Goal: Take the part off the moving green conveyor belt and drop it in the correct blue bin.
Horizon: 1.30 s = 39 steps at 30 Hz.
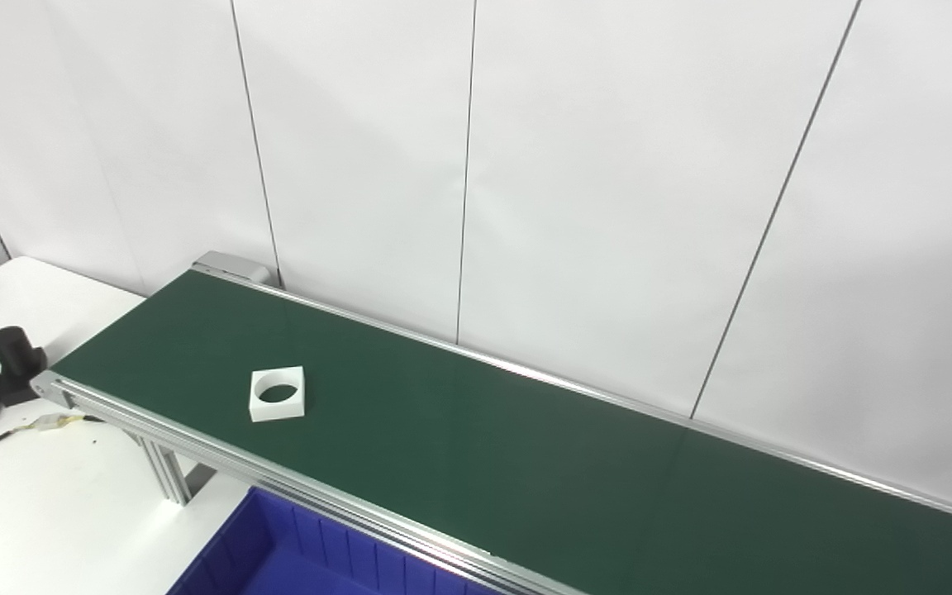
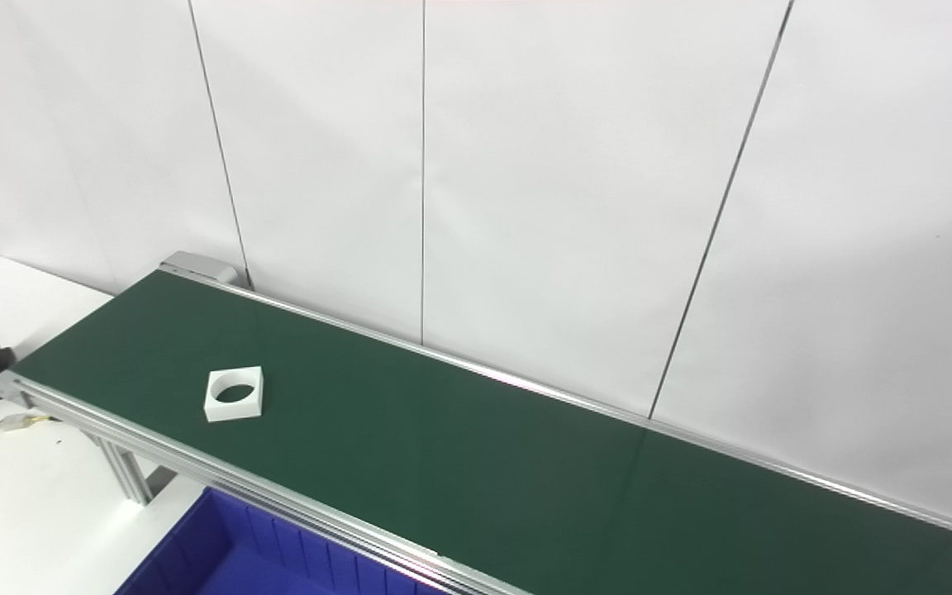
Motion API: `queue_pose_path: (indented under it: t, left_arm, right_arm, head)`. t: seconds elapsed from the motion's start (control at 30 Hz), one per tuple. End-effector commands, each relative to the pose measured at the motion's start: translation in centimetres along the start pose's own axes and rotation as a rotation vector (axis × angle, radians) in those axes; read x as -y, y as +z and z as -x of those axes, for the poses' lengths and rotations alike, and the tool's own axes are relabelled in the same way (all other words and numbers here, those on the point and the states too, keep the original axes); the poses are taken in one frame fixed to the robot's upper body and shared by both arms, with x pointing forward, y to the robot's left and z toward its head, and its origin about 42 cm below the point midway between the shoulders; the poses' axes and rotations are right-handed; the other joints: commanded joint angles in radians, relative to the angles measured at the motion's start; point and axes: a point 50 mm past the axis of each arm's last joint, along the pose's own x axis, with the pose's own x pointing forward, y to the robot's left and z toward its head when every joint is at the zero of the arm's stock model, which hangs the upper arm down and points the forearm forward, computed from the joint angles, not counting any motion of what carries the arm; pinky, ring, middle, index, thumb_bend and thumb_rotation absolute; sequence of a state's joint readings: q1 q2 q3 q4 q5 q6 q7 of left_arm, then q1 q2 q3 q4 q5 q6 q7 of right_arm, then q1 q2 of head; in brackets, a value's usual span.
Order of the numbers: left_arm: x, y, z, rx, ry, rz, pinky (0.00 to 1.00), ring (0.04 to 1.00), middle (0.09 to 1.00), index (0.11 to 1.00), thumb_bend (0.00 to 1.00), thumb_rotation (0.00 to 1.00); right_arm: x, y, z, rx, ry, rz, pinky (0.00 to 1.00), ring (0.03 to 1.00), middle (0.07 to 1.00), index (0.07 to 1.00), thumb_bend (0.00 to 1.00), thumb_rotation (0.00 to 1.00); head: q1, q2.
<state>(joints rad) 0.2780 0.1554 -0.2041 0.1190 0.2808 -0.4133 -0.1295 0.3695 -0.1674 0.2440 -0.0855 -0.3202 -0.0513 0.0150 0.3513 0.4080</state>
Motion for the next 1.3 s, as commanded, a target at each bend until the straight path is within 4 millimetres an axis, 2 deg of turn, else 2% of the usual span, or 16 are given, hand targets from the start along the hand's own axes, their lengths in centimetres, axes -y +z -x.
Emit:
queue_pose_path:
  t: [0.0, 0.5, 0.67, 0.77, 0.9, 1.03, 1.27]
  left_arm:
    - [-0.3, 0.7, -0.7, 0.068, 0.022, -0.004, 0.67, 0.763, 0.814, 0.8, 0.97, 0.07]
    - [-0.2, 0.7, -0.7, 0.075, 0.025, -0.001, 0.66, 0.757, 0.809, 0.794, 0.98, 0.08]
    - [-0.1, 1.4, -0.5, 0.106, 0.038, 0.019, 0.64, 0.735, 0.794, 0.773, 0.98, 0.07]
    - [0.0, 2.1, -0.1, 0.128, 0.054, 0.031, 0.62, 0.722, 0.781, 0.759, 0.98, 0.04]
    - [0.2, 2.9, 0.5, 0.152, 0.093, 0.102, 0.6, 0.706, 0.765, 0.74, 1.0, 0.01]
    - [-0.1, 4.1, 1.0, 0.191, 0.125, 0.135, 0.59, 0.704, 0.759, 0.739, 0.99, 0.03]
    - [-1.4, 6.8, 0.2, 0.299, 0.164, 0.153, 0.58, 0.698, 0.757, 0.74, 1.0, 0.0]
  right_arm:
    - [0.4, 1.0, -0.2, 0.071, -0.018, -0.009, 0.89, 0.947, 0.976, 1.0, 0.65, 0.0]
    - [0.4, 1.0, -0.4, 0.073, -0.01, -0.002, 0.88, 0.936, 0.969, 1.0, 0.64, 0.0]
    - [0.2, 0.9, -0.3, 0.08, -0.018, 0.001, 0.87, 0.927, 0.963, 0.995, 0.65, 0.0]
    - [0.3, 1.1, -0.3, 0.073, -0.013, 0.009, 0.86, 0.923, 0.961, 0.993, 0.64, 0.0]
    - [0.2, 1.1, -0.4, 0.078, -0.018, 0.002, 0.86, 0.92, 0.957, 0.989, 0.65, 0.0]
    - [0.0, 1.1, -0.4, 0.082, -0.018, -0.007, 0.86, 0.917, 0.953, 0.98, 0.66, 0.0]
    - [0.0, 1.6, -0.5, 0.072, -0.01, -0.015, 0.86, 0.92, 0.951, 0.968, 0.66, 0.0]
  head:
    - [0.0, 0.0]
    - [-0.008, -0.01]
    - [-0.022, -0.005]
    - [-0.022, -0.005]
    - [-0.057, 0.004]
    - [-0.082, 0.009]
    - [-0.119, 0.014]
